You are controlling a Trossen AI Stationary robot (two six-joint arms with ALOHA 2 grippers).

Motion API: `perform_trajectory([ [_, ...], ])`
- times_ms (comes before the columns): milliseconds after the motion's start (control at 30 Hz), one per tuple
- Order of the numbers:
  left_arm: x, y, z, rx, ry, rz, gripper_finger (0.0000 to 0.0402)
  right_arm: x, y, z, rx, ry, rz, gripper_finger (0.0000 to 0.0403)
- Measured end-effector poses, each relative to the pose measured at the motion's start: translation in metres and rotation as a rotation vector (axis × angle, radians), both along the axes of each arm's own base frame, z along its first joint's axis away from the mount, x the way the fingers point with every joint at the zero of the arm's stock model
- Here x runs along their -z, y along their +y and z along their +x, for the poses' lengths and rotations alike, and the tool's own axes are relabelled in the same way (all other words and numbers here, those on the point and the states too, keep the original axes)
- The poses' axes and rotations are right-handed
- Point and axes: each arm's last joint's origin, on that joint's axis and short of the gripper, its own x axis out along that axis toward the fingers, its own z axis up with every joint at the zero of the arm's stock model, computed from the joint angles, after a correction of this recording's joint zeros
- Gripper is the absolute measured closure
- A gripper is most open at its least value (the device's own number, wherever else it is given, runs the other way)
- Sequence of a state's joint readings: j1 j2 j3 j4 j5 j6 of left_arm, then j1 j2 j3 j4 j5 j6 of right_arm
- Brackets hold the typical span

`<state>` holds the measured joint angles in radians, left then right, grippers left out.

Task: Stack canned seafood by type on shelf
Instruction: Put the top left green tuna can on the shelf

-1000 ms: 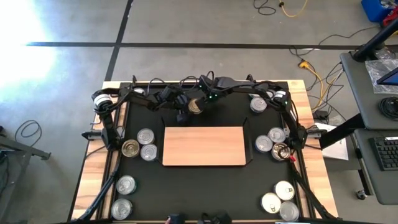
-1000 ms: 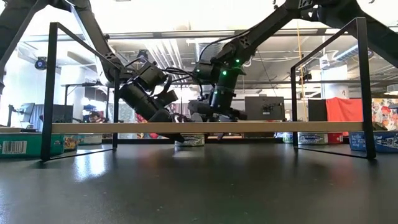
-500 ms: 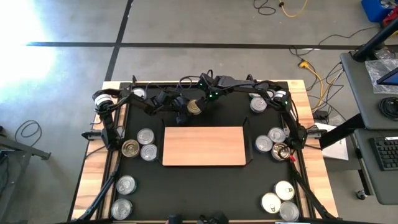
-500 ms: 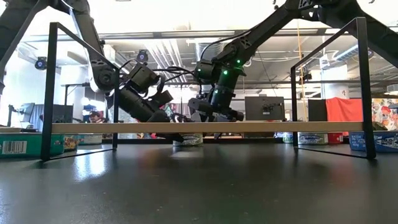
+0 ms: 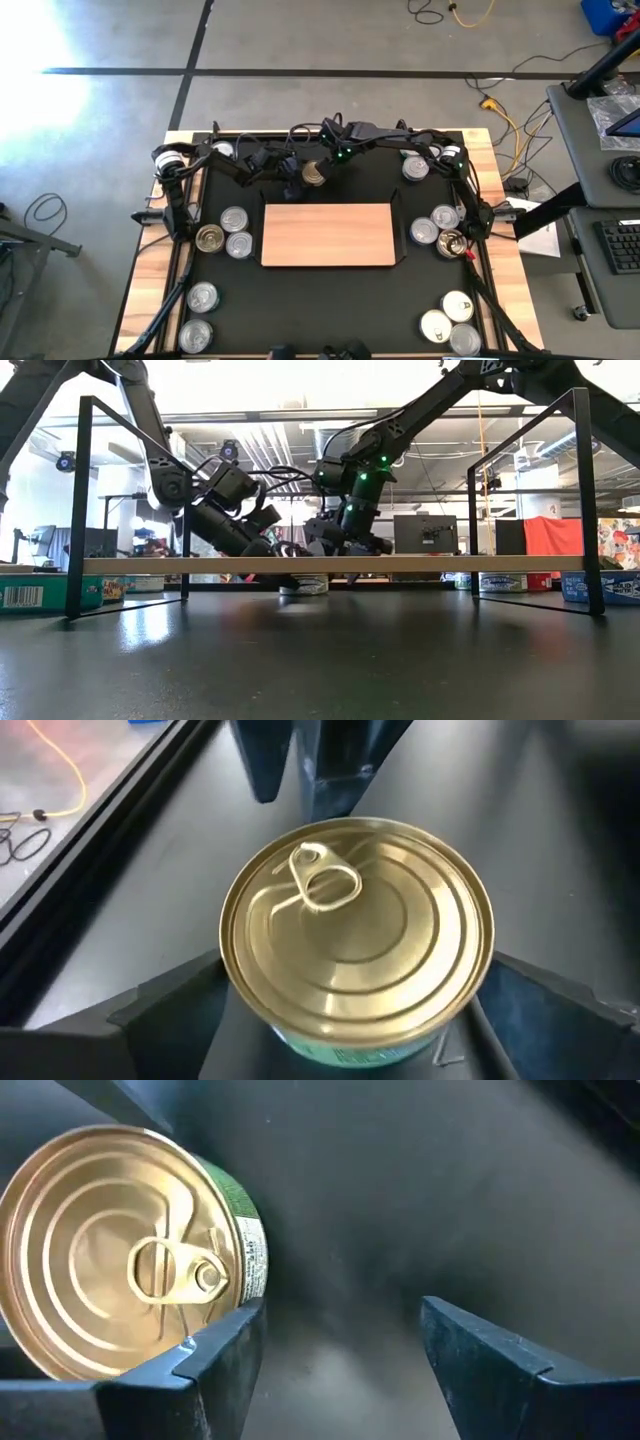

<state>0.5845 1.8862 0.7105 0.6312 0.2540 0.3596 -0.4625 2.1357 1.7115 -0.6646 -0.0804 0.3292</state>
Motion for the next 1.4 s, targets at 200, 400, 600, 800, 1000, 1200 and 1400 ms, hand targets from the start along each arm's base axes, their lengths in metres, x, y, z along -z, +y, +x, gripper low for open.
perform_trajectory([
  [200, -0.001, 0.000, 0.002, 0.004, 0.007, 0.002, 0.0002, 0.000, 0.000, 0.000, -0.007, -0.007, -0.005, 0.0130],
  [400, 0.003, 0.002, 0.004, 0.003, -0.014, 0.020, 0.0001, 0.000, -0.001, 0.001, -0.003, -0.008, -0.015, 0.0125],
  [600, 0.004, 0.003, 0.006, -0.018, -0.031, 0.048, 0.0002, -0.004, -0.002, 0.002, 0.017, -0.008, -0.041, 0.0126],
  [800, 0.001, 0.004, 0.006, -0.055, -0.052, 0.021, 0.0021, -0.020, -0.002, -0.001, 0.054, -0.012, -0.087, 0.0126],
  [1000, -0.006, 0.005, 0.007, -0.072, -0.095, 0.008, 0.0027, -0.040, -0.001, -0.008, 0.080, -0.001, -0.144, 0.0126],
  [1200, -0.020, 0.003, 0.006, -0.108, -0.112, -0.020, 0.0029, -0.062, 0.006, -0.017, 0.074, -0.005, -0.139, 0.0126],
  [1400, -0.036, -0.007, 0.006, -0.079, -0.112, -0.043, 0.0030, -0.082, 0.011, -0.031, 0.127, 0.020, -0.127, 0.0126],
])
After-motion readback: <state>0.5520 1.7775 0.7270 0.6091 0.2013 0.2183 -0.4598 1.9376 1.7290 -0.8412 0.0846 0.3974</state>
